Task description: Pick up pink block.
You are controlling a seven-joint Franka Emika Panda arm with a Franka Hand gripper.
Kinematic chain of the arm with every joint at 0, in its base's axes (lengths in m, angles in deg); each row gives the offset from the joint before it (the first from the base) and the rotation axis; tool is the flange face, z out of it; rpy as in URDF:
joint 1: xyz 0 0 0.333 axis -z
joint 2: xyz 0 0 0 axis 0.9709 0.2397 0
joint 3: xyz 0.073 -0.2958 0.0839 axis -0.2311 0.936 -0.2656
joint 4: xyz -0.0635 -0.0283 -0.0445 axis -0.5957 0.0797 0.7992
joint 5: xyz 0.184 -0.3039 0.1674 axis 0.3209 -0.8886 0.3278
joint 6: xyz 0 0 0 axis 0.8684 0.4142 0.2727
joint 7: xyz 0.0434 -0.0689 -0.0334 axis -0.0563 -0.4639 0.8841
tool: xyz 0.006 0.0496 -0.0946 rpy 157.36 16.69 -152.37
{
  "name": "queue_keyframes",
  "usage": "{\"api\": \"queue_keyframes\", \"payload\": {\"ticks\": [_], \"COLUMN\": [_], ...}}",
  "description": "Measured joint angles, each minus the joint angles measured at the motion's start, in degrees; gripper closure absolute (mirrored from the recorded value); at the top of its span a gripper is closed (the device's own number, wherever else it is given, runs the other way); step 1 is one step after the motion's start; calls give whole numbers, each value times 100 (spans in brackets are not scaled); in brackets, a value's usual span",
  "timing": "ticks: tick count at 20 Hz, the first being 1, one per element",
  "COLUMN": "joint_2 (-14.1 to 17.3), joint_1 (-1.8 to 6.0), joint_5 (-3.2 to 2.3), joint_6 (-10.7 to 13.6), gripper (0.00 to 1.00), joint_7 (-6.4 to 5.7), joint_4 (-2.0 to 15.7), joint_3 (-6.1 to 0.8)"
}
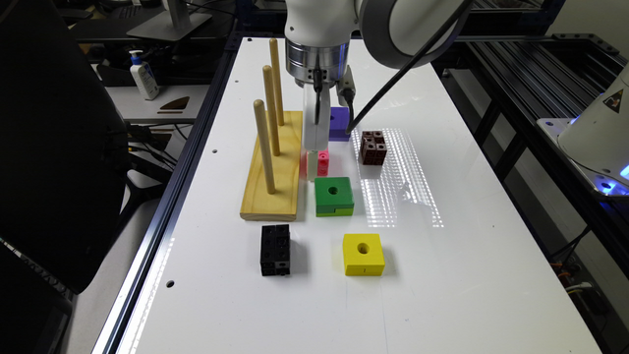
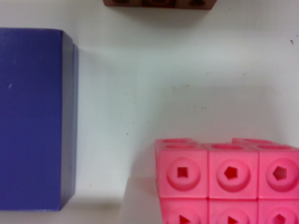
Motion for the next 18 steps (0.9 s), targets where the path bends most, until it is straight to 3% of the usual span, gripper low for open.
{"api": "queue_keyframes", "payload": {"ticks": [6,12,18], "joint_2": [-63,-611,-731], "joint_1": [1,1,1], "joint_5": [0,1,1], "joint_6": [25,590,675], "gripper": [100,100,100], "joint_7": [-2,-8,-10], "joint_4": [-2,-25,-37], "joint_3": [0,0,0]}}
